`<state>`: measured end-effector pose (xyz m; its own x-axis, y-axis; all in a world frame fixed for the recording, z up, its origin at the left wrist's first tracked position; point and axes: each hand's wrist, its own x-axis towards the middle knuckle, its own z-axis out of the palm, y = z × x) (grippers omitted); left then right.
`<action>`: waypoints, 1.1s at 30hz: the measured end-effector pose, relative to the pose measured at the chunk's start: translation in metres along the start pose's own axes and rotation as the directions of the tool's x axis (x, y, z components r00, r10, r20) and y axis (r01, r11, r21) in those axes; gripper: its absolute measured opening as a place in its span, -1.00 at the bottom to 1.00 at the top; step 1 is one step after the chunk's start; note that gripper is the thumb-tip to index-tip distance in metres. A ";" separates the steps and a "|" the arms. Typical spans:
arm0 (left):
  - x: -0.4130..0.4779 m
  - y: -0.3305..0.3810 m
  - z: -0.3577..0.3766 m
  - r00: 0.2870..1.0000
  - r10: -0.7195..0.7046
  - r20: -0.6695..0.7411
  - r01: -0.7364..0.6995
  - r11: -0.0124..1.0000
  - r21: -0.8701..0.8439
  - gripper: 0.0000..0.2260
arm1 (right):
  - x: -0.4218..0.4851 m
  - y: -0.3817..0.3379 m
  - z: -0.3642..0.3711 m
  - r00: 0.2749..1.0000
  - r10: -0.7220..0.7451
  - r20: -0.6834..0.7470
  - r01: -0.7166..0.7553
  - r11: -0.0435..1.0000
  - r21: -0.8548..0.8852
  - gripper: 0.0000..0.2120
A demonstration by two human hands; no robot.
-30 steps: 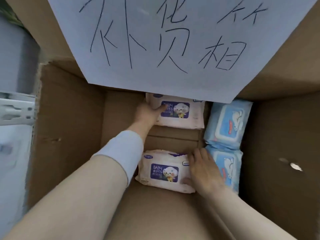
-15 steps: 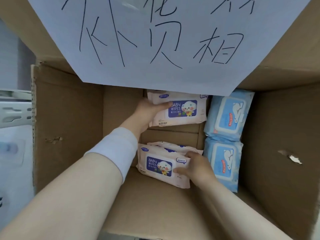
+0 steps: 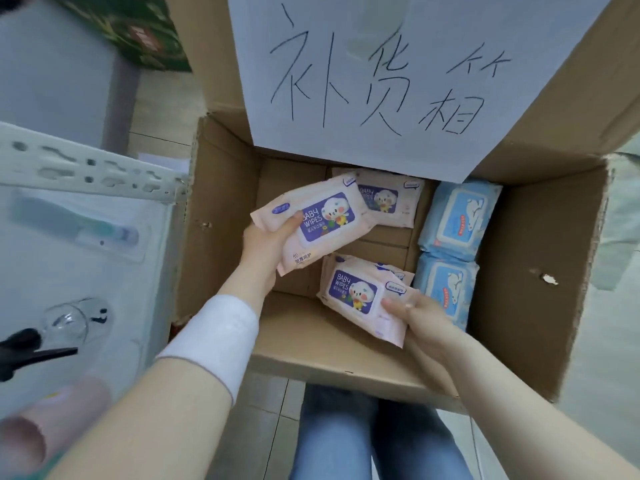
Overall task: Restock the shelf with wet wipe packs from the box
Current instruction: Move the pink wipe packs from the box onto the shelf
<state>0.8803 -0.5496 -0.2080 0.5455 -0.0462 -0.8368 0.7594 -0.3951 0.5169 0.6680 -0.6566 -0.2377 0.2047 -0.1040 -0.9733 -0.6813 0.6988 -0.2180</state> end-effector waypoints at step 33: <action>-0.588 -0.028 -0.356 0.447 0.528 -0.722 -0.884 0.385 -0.265 -0.79 | -0.481 0.068 0.151 0.323 -0.166 0.932 0.294 0.953 0.068 -0.32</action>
<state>0.6639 -0.1844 0.3339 0.9008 0.4332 0.0297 -0.0962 0.1323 0.9865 0.6294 -0.4517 0.2263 0.8342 0.5094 -0.2111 -0.5414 0.6840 -0.4889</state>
